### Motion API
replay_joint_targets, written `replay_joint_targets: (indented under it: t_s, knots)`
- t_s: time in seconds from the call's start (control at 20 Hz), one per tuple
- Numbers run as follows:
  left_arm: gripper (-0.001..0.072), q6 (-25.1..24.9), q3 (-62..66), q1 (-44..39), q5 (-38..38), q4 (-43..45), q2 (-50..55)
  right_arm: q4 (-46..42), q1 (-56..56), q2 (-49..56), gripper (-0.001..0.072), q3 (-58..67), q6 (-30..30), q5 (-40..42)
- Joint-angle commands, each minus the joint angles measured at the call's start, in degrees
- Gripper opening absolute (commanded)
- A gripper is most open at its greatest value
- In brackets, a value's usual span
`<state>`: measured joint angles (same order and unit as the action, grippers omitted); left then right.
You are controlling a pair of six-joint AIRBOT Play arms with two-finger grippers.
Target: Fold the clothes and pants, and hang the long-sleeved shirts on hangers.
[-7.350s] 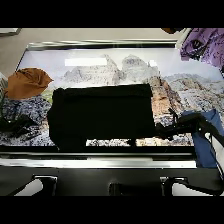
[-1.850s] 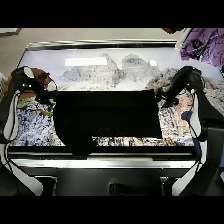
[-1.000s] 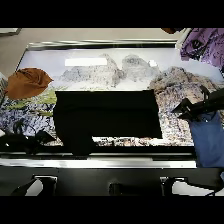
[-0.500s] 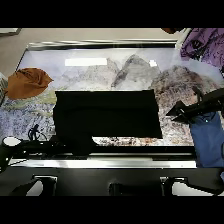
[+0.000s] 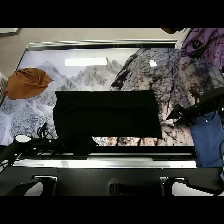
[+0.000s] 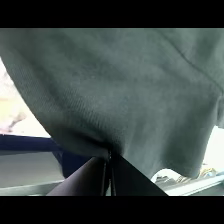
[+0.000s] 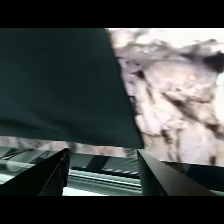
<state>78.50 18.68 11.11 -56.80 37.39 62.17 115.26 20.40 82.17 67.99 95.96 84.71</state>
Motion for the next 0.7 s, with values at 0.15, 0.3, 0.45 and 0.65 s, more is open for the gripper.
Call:
replay_joint_targets:
  t_s: [0.15, 0.3, 0.45, 0.65]
  knots:
    - [0.0020, -1.2, 0.1, 1.8, -3.0, -0.9, 0.5, -0.5, 0.1, 0.0, 0.0478, -9.5, 2.5, -5.0]
    - [0.0020, -1.2, 0.1, 2.1, -3.6, -0.9, 0.5, 1.8, 0.0, 0.0, 0.0477, -15.3, 5.4, -8.6]
    - [0.0020, -1.2, 0.1, 2.1, -4.0, -0.9, 0.5, 2.5, 0.0, 0.0, 0.0477, -18.3, 6.5, -10.7]
    - [0.0020, -1.2, 0.1, 2.1, -4.0, -0.9, 0.5, 6.6, 0.0, 0.0, 0.0477, -21.5, 6.7, -13.5]
